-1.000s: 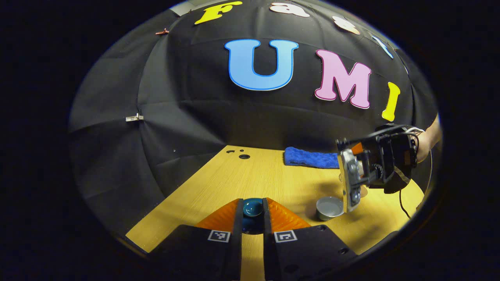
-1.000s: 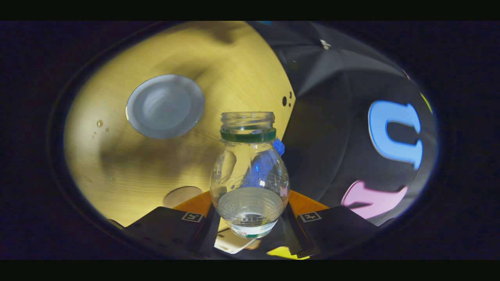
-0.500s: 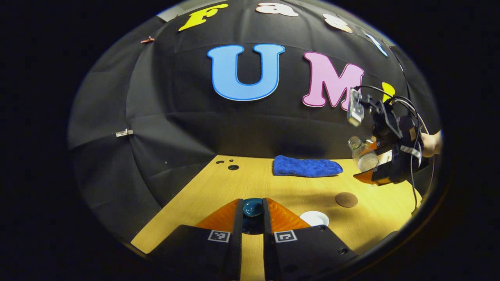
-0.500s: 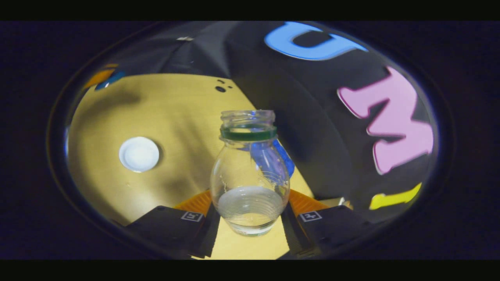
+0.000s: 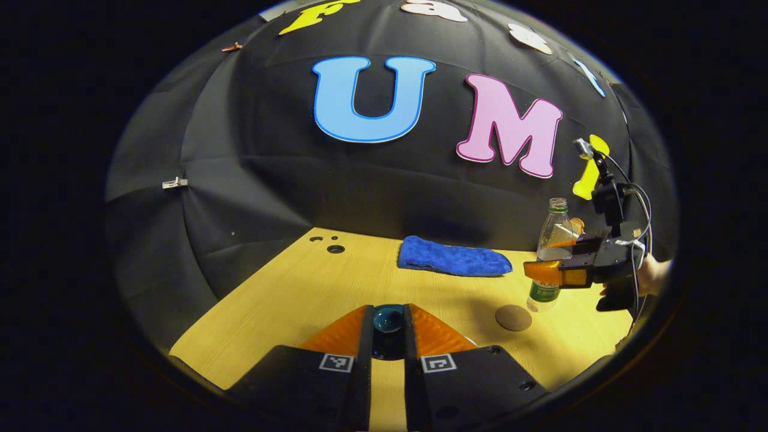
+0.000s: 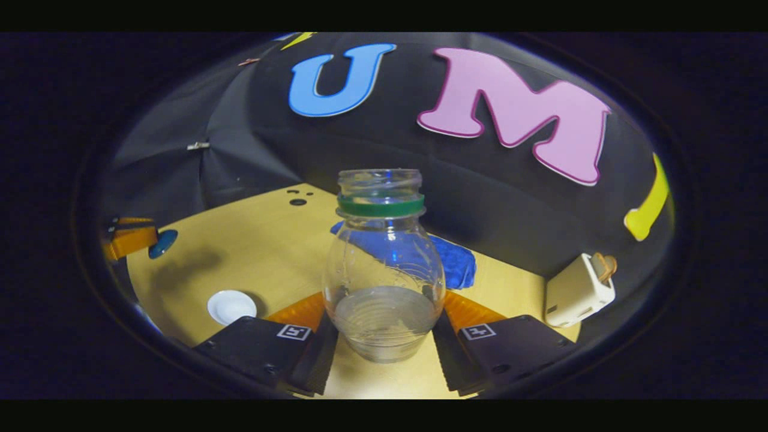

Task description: Open the teacup lid with one hand, grasp the water bottle and pour water into the teacup with the other hand; after pouring, place the water bottle on the coaster and then close the teacup lid.

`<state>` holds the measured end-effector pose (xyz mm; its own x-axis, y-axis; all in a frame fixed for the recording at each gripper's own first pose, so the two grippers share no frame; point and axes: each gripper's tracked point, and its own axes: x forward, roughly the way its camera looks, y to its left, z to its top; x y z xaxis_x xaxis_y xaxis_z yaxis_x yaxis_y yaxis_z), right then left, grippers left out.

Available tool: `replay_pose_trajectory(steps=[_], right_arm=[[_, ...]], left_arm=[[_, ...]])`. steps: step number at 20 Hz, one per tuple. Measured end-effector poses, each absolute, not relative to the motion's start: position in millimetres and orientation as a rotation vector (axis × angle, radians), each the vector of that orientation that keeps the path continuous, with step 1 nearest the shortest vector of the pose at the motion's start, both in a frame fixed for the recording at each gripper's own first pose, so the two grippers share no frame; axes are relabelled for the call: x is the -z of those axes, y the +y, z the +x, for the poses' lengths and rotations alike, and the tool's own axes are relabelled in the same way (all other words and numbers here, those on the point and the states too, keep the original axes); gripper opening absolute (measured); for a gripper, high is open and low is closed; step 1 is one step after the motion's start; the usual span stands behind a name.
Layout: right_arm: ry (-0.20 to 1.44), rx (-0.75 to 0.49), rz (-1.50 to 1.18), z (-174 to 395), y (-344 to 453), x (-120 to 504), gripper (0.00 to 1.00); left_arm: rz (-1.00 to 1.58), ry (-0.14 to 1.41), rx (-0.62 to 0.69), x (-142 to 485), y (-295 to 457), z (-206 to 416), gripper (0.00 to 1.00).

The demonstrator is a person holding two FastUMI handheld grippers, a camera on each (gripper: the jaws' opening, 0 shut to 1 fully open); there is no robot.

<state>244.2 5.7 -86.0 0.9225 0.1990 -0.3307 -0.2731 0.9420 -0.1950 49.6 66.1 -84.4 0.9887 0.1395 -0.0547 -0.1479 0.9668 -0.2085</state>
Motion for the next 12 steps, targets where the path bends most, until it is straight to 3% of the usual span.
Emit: replay_pose_trajectory(steps=[12], right_arm=[[0.226, -0.214, -0.097, 270, -20, 134, 0.78]], left_arm=[[-0.180, 0.032, -0.143, 95, 32, 66, 0.30]])
